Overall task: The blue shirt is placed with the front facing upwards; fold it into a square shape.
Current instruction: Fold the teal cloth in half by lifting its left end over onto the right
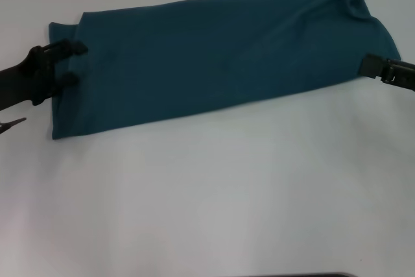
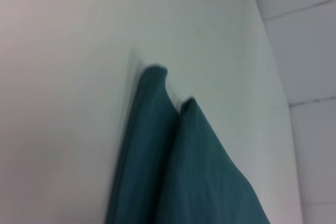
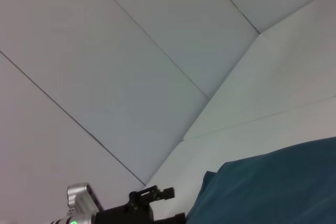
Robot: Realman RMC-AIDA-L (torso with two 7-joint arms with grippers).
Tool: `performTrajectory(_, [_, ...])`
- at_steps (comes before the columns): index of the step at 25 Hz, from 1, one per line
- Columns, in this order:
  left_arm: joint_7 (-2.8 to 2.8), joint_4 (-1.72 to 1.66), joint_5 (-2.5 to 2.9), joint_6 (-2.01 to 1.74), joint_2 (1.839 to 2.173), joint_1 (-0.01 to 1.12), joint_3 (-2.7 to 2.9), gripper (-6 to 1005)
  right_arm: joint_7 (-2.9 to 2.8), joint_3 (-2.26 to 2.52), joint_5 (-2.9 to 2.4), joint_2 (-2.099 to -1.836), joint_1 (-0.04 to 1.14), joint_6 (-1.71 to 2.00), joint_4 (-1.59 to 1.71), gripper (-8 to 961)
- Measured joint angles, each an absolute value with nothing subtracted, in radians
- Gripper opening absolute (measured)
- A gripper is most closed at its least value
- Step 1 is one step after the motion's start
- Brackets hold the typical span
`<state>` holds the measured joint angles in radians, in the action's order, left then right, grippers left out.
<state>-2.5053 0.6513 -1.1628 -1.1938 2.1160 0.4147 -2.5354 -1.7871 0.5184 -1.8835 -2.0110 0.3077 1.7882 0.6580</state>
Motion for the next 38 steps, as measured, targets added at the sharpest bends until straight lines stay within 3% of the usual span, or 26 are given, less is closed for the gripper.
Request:
performTrajectory(7, [-2.502, 0.645, -1.162, -1.093, 2.129, 0.430, -2.494, 762, -1.785, 0.518, -1.883, -2.013, 0.307, 1.786, 0.649, 919])
performTrajectory(18, [-2.450, 0.685, -1.190, -1.244, 2.091, 0.421, -2.550, 761, -1.792, 0.518, -1.876, -2.008, 0.310, 1.776, 0.648, 918])
performTrajectory(20, [-2.444, 0.716, -1.188, -1.311, 2.066, 0.422, -2.564, 761, -1.792, 0.518, -1.875, -2.007, 0.313, 1.776, 0.650, 918])
performTrajectory(24, [-2.527, 0.714, -1.127, -1.395, 1.968, 0.443, -2.500, 761, -1.793, 0.519, -1.878, -2.002, 0.319, 1.777, 0.654, 918])
performTrajectory(28, [-2.565, 0.712, -1.080, -1.449, 1.919, 0.463, -2.468, 761, -1.792, 0.519, -1.880, -1.989, 0.323, 1.778, 0.655, 918])
performTrajectory(32, [-2.564, 0.745, -1.022, -1.427, 1.919, 0.483, -2.467, 761, -1.791, 0.519, -1.880, -1.983, 0.325, 1.777, 0.653, 918])
performTrajectory(38, [-2.670, 0.755, -0.959, -1.254, 1.979, 0.494, -2.475, 762, -1.792, 0.518, -1.881, -1.982, 0.325, 1.777, 0.649, 919])
